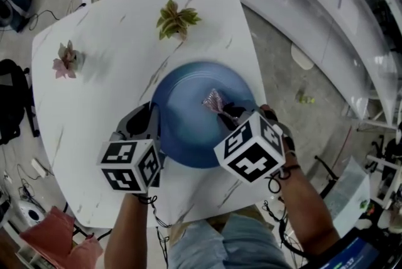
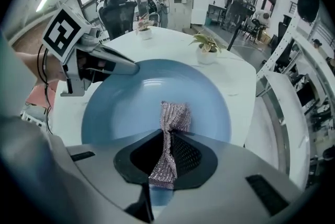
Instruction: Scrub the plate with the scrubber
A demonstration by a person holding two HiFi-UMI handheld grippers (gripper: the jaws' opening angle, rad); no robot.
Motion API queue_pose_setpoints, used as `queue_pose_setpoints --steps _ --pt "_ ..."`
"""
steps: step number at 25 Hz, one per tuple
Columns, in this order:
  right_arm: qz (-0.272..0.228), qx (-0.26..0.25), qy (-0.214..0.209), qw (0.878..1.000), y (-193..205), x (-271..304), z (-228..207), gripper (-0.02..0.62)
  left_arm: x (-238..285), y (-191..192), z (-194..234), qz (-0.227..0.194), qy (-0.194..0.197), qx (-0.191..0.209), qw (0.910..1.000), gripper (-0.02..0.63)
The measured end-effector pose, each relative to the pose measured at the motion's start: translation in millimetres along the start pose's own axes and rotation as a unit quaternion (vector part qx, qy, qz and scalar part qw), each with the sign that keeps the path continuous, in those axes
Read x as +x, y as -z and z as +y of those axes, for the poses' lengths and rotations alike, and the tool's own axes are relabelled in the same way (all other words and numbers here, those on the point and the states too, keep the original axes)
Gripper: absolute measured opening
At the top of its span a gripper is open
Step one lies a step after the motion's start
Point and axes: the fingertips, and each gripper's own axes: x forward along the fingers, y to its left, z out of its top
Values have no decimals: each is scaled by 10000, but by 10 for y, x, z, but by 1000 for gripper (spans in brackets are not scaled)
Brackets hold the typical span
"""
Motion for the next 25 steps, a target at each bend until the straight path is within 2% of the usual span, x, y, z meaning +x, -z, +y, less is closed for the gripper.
queue_pose_setpoints --steps 9,16,18,20,22,25 --pt "-223 -445 154 9986 -431 142 -7 64 9 1 -3 18 -10 -10 10000 20" --pt "-448 -955 -198 9942 -569 178 520 64 3 23 -8 96 10 -17 10000 20" --pt "-486 -994 -448 9928 -523 161 722 63 16 5 13 20 -27 -8 10000 21" --pt "-495 -930 -892 9904 -449 124 942 64 25 -3 24 -36 -38 3 10000 23" --pt "-557 -647 -1573 9838 -377 50 1162 64 22 -9 37 -86 -77 41 9999 26" --pt "-921 45 -2459 9649 -323 -186 1348 64 -105 -77 64 -239 -243 127 9993 27"
